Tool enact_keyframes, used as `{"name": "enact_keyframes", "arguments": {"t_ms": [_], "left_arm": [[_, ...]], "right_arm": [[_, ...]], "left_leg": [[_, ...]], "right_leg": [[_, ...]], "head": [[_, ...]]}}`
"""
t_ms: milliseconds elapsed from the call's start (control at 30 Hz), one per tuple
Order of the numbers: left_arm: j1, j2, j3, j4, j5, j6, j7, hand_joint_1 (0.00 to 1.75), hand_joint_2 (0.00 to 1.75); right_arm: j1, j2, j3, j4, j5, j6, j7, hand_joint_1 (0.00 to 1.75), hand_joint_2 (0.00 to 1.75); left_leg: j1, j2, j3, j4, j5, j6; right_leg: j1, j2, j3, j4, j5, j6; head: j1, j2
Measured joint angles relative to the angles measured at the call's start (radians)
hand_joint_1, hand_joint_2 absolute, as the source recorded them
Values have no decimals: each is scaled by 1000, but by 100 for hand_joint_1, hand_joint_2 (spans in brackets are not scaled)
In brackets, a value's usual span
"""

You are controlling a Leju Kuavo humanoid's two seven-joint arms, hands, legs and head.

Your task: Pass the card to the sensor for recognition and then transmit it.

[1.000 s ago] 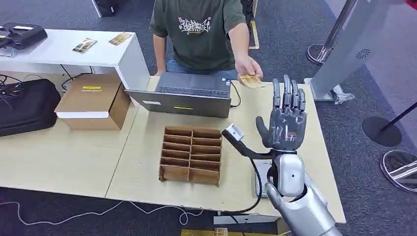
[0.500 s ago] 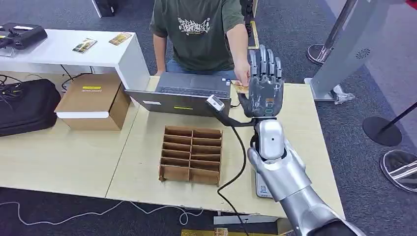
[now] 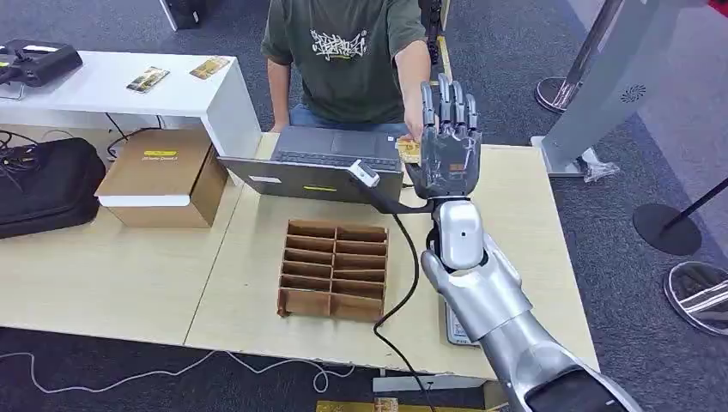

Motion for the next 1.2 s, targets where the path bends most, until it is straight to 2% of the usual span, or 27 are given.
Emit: {"name": "enact_keyframes", "arguments": {"t_ms": [233, 267, 300, 533, 1200], "left_arm": [[0, 3, 0, 0, 1, 0, 0, 0, 0], [0, 3, 0, 0, 2, 0, 0, 0, 0], [0, 3, 0, 0, 2, 0, 0, 0, 0], [0, 4, 0, 0, 2, -2, 0, 0, 0], [0, 7, 0, 0, -2, -4, 2, 0, 0]], "right_arm": [[-7, 5, 2, 15, 0, 10, -6, 2, 175], [-7, 7, 2, 16, 0, 15, -8, 103, 175], [-7, 8, 2, 18, 0, 18, -11, 175, 175], [-7, 11, 2, 19, 0, 49, -21, 175, 175], [-7, 14, 2, 21, 0, 59, -23, 175, 175]], "left_leg": [[0, 0, 0, 0, 0, 0], [0, 0, 0, 0, 0, 0], [0, 0, 0, 0, 0, 0], [0, 0, 0, 0, 0, 0], [0, 0, 0, 0, 0, 0]], "right_leg": [[0, 0, 0, 0, 0, 0], [0, 0, 0, 0, 0, 0], [0, 0, 0, 0, 0, 0], [0, 0, 0, 0, 0, 0], [0, 0, 0, 0, 0, 0]], "head": [[0, 0], [0, 0], [0, 0], [0, 0], [0, 0]]}}
